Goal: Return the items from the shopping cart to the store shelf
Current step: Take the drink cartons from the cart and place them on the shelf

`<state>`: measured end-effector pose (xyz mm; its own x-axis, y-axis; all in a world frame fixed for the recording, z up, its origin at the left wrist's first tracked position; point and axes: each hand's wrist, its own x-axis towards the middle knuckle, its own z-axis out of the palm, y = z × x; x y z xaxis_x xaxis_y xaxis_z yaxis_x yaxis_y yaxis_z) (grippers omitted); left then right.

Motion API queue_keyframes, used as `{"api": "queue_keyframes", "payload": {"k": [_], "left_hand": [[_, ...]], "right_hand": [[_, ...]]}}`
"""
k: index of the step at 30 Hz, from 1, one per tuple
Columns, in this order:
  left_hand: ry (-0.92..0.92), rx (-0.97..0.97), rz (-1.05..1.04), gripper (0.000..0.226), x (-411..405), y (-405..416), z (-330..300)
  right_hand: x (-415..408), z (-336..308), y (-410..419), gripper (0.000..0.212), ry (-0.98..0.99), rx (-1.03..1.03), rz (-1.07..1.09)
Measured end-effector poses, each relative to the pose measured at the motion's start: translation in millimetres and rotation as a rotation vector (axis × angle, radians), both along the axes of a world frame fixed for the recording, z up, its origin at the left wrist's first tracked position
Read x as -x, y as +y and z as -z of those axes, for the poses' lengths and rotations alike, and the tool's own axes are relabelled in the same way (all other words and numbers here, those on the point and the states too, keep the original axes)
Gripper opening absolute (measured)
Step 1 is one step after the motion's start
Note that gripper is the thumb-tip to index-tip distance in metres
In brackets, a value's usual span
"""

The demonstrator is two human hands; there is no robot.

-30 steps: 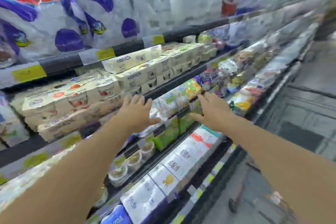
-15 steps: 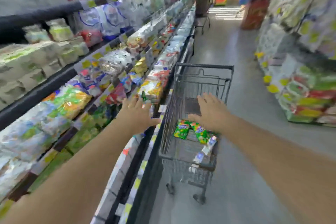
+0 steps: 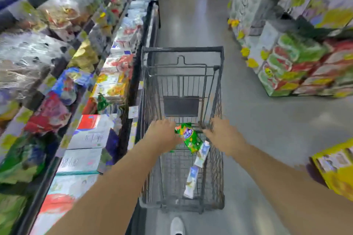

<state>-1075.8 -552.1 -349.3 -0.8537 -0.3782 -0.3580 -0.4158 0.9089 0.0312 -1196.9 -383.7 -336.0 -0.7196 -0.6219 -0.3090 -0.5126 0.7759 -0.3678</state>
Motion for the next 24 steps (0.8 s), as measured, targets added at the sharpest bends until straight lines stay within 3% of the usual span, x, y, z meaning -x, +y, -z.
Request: {"api": "queue_keyframes", "payload": {"k": [2, 6, 12, 18, 22, 24], "left_hand": [[-0.04, -0.136, -0.032, 0.071, 20, -5, 40], [-0.118, -0.352, -0.088, 0.059, 52, -6, 130], [-0.203, -0.564, -0.21, 0.059, 91, -3, 258], [-0.134, -0.675, -0.207, 0.058, 132, 8, 351], [-0.165, -0.8, -0.351, 0.044, 150, 23, 394], [-0.161, -0.801, -0.364, 0.036, 156, 30, 406]], "right_hand": [[2, 37, -6, 0.025, -0.122, -0.01, 0.075], [-14, 137, -13, 0.027, -0.323, -0.059, 0.136], [-27, 270, -23, 0.03, -0.518, -0.184, 0.223], [-33, 364, -35, 0.014, -0.575, -0.198, 0.595], [-41, 401, -42, 0.043, -0.597, -0.272, 0.68], [-44, 417, -39, 0.048, -0.583, -0.298, 0.721]]}}
